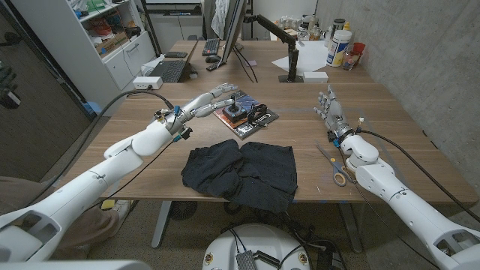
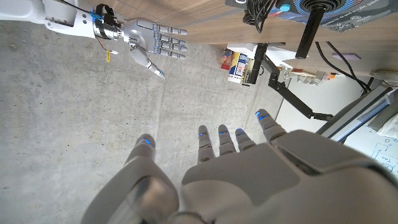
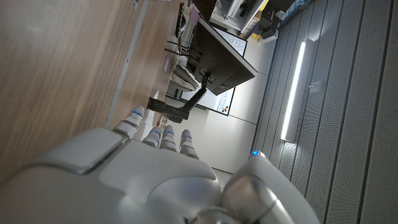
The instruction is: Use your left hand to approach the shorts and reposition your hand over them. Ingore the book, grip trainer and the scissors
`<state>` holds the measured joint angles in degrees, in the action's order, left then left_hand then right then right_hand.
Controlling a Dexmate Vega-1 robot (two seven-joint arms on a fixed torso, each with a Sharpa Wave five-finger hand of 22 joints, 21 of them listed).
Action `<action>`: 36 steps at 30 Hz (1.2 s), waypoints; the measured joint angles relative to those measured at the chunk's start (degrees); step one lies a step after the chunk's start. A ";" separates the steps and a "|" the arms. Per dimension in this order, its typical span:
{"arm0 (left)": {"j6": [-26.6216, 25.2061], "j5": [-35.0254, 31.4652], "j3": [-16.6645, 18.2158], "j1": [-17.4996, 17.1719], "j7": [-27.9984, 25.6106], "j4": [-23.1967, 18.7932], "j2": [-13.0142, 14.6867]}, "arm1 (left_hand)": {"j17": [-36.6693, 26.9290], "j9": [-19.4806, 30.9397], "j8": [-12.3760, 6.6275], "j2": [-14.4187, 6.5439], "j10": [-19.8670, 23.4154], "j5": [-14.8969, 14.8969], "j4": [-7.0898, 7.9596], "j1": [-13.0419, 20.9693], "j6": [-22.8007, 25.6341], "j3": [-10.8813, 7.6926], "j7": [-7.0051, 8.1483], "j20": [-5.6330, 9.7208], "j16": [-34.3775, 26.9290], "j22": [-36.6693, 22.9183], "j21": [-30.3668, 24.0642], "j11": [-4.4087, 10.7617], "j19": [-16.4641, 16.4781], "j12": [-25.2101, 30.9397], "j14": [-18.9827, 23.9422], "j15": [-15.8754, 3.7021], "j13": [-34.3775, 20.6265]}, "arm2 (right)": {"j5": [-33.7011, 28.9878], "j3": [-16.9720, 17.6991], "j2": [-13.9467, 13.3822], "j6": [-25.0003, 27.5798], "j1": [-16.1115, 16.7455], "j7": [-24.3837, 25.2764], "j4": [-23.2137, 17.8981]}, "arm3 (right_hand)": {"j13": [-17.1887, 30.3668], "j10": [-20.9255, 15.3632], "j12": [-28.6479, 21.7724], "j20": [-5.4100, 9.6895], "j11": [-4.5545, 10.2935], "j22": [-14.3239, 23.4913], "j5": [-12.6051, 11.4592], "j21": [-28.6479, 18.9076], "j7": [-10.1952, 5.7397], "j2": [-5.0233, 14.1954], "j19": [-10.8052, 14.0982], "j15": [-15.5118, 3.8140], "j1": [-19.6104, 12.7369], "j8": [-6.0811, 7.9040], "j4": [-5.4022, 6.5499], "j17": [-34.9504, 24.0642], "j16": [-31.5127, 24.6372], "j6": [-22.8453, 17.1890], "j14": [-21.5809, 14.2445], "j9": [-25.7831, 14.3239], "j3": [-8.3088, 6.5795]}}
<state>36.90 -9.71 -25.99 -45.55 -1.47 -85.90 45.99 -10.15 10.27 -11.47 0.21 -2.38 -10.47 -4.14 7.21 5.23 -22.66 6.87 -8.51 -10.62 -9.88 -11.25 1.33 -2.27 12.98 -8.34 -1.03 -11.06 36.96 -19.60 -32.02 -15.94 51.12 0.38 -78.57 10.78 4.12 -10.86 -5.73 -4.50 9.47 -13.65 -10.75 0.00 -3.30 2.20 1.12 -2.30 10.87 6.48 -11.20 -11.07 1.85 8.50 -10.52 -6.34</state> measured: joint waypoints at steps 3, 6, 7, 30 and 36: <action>0.16 -0.42 0.15 -0.06 0.13 -0.41 0.30 | 0.00 0.00 0.00 0.00 0.00 0.00 -0.23 0.00 0.00 0.23 0.00 0.00 0.00 0.00 0.00 0.00 0.00 0.00 0.00 0.00 0.00 | -0.04 -0.02 0.00 0.01 0.17 0.08 -0.21 | 0.00 0.00 0.00 0.00 0.00 0.00 0.00 0.00 0.00 0.00 0.00 0.00 0.00 0.00 0.00 0.00 0.00 0.00 0.00 0.00 0.00; 0.37 -0.85 0.27 -0.21 0.30 -0.83 0.60 | 0.00 0.00 0.00 0.00 0.31 0.00 -0.23 0.00 0.00 0.23 0.00 0.00 0.00 0.00 0.00 0.31 0.00 0.00 0.00 0.00 0.00 | -0.08 -0.02 0.00 0.01 0.34 0.16 -0.42 | 0.00 0.00 0.00 0.00 0.00 0.00 0.00 0.00 0.00 0.00 0.00 0.00 0.00 0.00 0.00 0.00 0.00 0.00 0.00 0.00 0.00; 0.40 -1.01 0.39 -0.34 0.36 -1.16 0.81 | 0.00 0.00 0.00 0.00 0.31 0.00 -0.23 0.00 0.00 0.23 0.00 0.00 0.00 0.00 0.00 0.31 0.00 0.00 0.00 0.00 0.00 | -0.10 -0.02 -0.01 0.01 0.44 0.25 -0.51 | 0.00 0.00 0.00 0.00 0.00 0.00 0.00 0.00 0.00 0.00 0.00 0.00 0.00 0.00 0.00 0.00 0.00 0.00 0.00 0.00 0.00; 3.23 -3.84 1.55 -2.57 0.69 -3.20 2.63 | 0.00 -0.01 0.00 0.00 1.12 0.00 -0.43 0.00 1.48 0.14 0.17 0.72 0.01 0.00 0.00 -0.09 0.72 0.00 0.62 -0.62 0.01 | -0.53 0.09 -0.33 -0.26 1.65 1.16 -2.25 | 0.00 -0.01 0.00 0.00 0.01 0.00 0.00 0.00 0.00 0.00 0.00 0.21 0.00 0.00 -0.31 0.00 0.00 0.00 0.21 0.00 0.31; 3.92 -4.33 1.78 -3.00 0.69 -3.15 3.05 | 0.00 -0.01 0.00 0.00 1.32 0.00 -0.70 0.00 1.74 0.24 0.30 0.72 0.01 0.00 0.00 0.11 0.72 0.00 0.62 -0.62 0.01 | -0.64 0.09 -0.34 -0.26 1.66 1.26 -2.37 | 0.00 -0.01 0.00 0.00 0.01 0.00 0.00 0.00 0.00 0.00 0.00 0.21 0.00 0.00 -0.32 0.00 0.00 0.00 0.21 0.00 0.32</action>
<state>40.82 -14.04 -24.21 -48.55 -0.78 -89.05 49.04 -10.15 10.26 -11.47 0.21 -1.06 -10.47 -4.83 7.21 6.98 -22.42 7.16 -7.79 -10.62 -9.88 -11.25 1.44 -1.55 12.98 -7.73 -1.65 -11.06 36.32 -19.51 -32.37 -16.20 52.78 1.64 -80.94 10.78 4.11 -10.86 -5.73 -4.49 9.46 -13.65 -10.75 0.00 -3.30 2.20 1.33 -2.30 10.87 6.16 -11.20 -11.07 1.85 8.71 -10.52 -6.02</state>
